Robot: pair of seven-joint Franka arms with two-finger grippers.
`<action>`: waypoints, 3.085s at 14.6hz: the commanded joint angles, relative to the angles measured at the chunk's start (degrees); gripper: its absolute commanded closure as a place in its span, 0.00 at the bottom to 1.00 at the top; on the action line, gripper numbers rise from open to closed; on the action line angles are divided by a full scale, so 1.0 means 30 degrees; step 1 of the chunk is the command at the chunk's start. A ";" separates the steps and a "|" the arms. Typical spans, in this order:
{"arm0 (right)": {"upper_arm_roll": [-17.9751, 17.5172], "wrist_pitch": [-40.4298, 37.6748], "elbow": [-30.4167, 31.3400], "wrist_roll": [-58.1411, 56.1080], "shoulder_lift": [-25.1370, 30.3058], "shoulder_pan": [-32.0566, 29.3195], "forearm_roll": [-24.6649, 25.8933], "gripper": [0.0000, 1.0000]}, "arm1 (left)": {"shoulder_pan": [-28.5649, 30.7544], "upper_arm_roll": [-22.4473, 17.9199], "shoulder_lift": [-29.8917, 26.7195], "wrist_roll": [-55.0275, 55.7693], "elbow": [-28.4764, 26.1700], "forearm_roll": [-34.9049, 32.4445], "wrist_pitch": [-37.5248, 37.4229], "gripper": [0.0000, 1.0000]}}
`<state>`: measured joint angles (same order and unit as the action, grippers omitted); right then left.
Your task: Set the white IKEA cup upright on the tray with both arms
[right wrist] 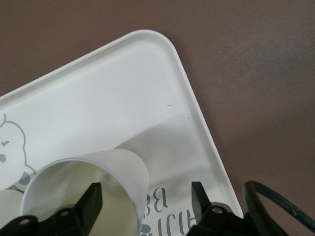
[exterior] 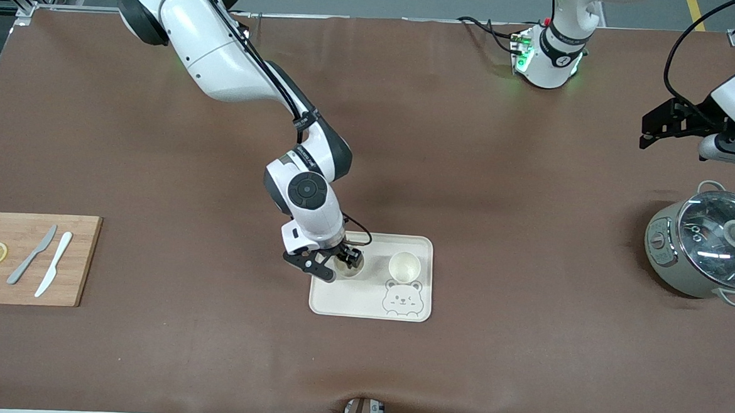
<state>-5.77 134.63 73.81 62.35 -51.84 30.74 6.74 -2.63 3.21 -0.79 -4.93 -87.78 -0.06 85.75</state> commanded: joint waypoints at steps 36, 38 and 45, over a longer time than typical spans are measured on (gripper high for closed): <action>-0.0070 -1.7954 0.4225 -2.1690 1.5756 -1.3907 -0.2568 0.00 | 0.0027 -0.0278 -0.0615 0.0648 -0.0330 -0.0069 0.0683 0.00; -0.0070 -1.7982 0.4224 -2.1781 1.5785 -1.4056 -0.2568 0.00 | 0.0027 -0.0278 -0.0615 0.0619 -0.0330 -0.0069 0.0683 0.00; -0.0099 -1.7953 0.4224 -2.1781 1.5726 -1.4027 -0.2655 0.00 | 0.0027 -0.0278 -0.0586 0.0619 -0.0359 -0.0069 0.0712 0.00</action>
<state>-5.53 80.00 84.46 -2.25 -6.45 -10.68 -0.78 -2.62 2.26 -1.34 -3.57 -88.05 -0.91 87.48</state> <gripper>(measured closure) 0.000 0.000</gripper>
